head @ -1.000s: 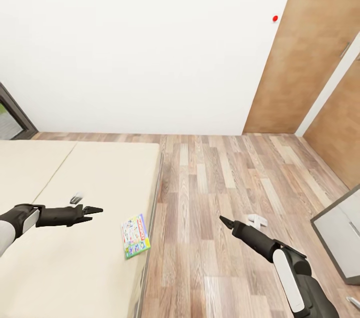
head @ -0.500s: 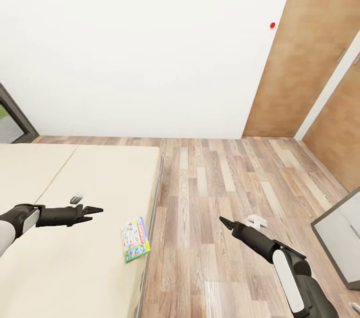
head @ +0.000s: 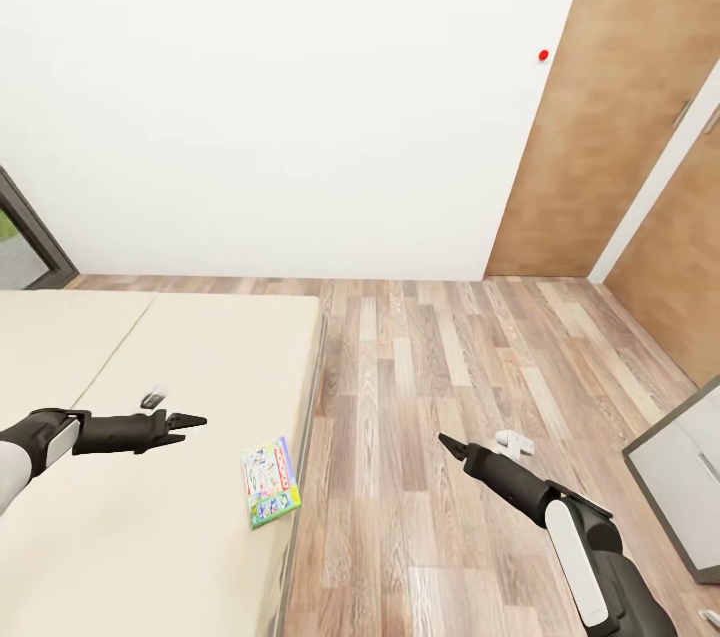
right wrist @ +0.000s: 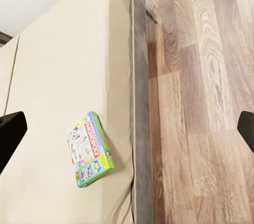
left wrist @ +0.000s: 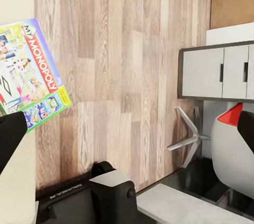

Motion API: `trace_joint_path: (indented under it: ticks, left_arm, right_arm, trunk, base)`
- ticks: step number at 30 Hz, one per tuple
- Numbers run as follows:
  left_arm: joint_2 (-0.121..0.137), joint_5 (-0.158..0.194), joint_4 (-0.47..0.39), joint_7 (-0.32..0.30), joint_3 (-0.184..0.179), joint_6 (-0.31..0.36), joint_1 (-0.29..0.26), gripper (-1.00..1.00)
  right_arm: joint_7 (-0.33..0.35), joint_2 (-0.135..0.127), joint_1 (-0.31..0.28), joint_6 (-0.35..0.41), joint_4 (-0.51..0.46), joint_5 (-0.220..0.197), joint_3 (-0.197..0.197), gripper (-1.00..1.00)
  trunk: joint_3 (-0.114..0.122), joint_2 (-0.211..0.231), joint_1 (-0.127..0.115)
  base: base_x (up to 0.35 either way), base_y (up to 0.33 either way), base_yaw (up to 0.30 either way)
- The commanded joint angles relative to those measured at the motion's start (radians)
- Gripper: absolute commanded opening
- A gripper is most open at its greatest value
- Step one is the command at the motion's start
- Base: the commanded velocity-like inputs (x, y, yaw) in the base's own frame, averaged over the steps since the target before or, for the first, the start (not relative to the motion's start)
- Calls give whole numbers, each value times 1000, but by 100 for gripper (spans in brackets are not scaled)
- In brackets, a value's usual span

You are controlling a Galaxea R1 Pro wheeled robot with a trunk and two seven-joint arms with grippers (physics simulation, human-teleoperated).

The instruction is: Put all the toys in the child's room - the three board games (two on the bed and one on the table), the two jigsaw puzzles on the table, and the tennis ball on the table - inside the toy box on the table in the child's room.

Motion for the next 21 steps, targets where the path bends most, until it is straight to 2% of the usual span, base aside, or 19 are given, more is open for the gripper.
trace_joint_path:
  ticks: [1, 21]
  left_arm:
    - [0, -10, 0, -4, 9, 8, -1, 100]
    - [0, -10, 0, -4, 9, 8, -1, 100]
  right_arm:
    - [2, 0, -1, 7, -1, -3, -2, 100]
    - [2, 1, -1, 8, -2, -9, -3, 100]
  trunk:
    - [-2, -2, 1]
    - [-2, -2, 1]
  base:
    - [0, 0, 0]
    - [0, 0, 0]
